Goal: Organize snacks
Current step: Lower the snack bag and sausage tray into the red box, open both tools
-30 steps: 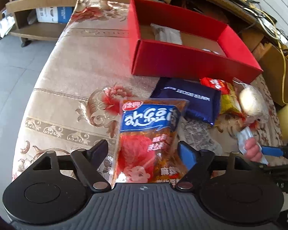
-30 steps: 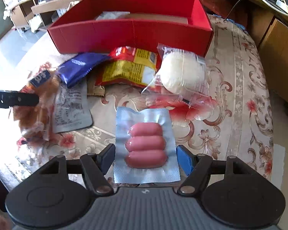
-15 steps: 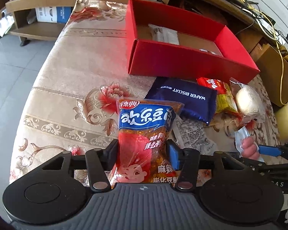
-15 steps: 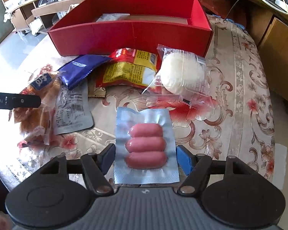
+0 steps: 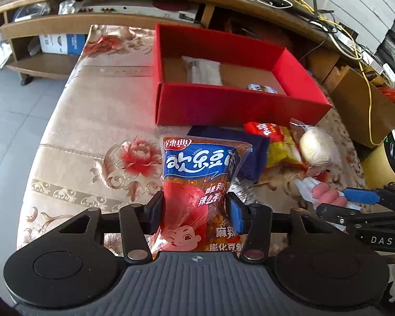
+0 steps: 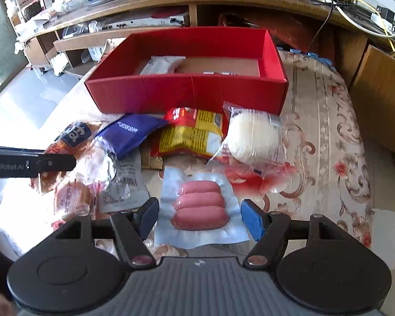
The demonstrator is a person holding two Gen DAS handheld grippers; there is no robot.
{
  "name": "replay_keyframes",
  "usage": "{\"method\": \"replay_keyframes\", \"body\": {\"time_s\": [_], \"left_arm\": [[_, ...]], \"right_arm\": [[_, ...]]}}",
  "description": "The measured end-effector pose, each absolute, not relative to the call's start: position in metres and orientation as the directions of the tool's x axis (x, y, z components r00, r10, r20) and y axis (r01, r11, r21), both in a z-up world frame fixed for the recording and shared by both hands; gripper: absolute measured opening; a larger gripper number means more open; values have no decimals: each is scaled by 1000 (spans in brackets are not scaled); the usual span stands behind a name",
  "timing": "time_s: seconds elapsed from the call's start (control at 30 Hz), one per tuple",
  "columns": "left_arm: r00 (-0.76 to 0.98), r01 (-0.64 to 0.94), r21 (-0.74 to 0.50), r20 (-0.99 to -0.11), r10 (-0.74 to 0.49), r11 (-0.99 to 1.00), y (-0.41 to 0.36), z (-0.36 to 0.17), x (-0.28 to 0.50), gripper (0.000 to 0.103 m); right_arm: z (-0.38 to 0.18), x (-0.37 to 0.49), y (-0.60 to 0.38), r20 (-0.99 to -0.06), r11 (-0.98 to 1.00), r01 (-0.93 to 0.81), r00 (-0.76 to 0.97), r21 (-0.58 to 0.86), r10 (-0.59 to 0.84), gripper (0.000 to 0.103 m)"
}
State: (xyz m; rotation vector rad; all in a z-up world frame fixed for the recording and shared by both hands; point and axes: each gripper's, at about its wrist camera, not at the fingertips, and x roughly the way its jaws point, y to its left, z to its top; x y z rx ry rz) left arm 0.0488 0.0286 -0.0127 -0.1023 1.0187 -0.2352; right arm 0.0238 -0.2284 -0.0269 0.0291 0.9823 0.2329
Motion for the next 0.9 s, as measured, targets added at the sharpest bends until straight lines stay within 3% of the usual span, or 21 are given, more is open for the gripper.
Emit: {"method": "replay_keyframes", "body": {"time_s": [0.9], "left_arm": [[563,218,-255,-756,-334,942,0,20,64,57]], "right_arm": [[20,26,-241,-701,958,-149,656,243,280,65]]}}
